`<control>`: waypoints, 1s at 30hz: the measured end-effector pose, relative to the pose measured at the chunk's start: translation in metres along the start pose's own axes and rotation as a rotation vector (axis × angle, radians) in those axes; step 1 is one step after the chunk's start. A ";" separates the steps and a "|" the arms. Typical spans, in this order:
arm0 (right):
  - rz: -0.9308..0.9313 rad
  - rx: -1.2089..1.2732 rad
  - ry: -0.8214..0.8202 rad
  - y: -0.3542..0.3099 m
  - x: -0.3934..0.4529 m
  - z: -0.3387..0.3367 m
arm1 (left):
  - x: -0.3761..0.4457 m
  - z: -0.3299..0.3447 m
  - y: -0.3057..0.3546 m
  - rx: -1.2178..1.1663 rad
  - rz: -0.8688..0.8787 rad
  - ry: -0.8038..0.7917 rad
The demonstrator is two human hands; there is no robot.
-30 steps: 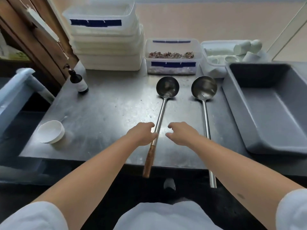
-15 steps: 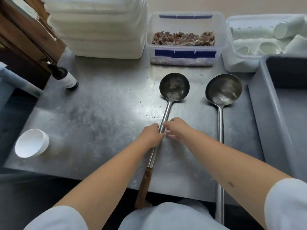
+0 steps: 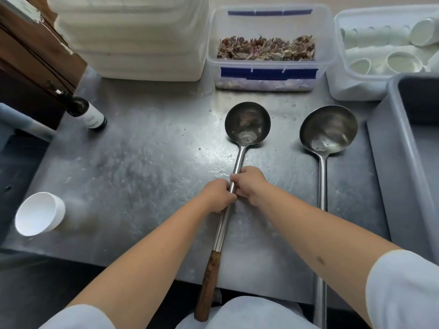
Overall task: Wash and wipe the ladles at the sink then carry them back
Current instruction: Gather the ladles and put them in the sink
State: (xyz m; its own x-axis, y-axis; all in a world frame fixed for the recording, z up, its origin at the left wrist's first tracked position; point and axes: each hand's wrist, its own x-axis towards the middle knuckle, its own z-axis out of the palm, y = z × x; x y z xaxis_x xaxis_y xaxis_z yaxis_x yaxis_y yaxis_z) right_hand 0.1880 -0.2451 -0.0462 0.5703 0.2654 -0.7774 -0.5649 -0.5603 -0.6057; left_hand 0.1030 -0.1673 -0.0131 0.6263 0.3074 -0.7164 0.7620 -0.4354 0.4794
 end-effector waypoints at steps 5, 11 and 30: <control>0.051 0.160 -0.087 -0.007 -0.007 -0.003 | -0.008 -0.012 0.001 -0.068 0.002 -0.048; 0.090 0.244 -0.072 -0.017 -0.027 -0.004 | -0.027 -0.032 0.001 -0.196 0.049 -0.141; -0.054 0.617 0.130 -0.010 -0.147 0.027 | -0.105 -0.087 -0.018 -0.140 0.309 -0.377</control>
State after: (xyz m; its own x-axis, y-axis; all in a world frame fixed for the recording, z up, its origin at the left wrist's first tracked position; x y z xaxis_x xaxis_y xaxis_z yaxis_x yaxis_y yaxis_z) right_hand 0.0938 -0.2571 0.0695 0.6531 0.1617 -0.7398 -0.7514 0.0168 -0.6597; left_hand 0.0384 -0.1179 0.0976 0.7429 -0.1562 -0.6510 0.5812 -0.3322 0.7429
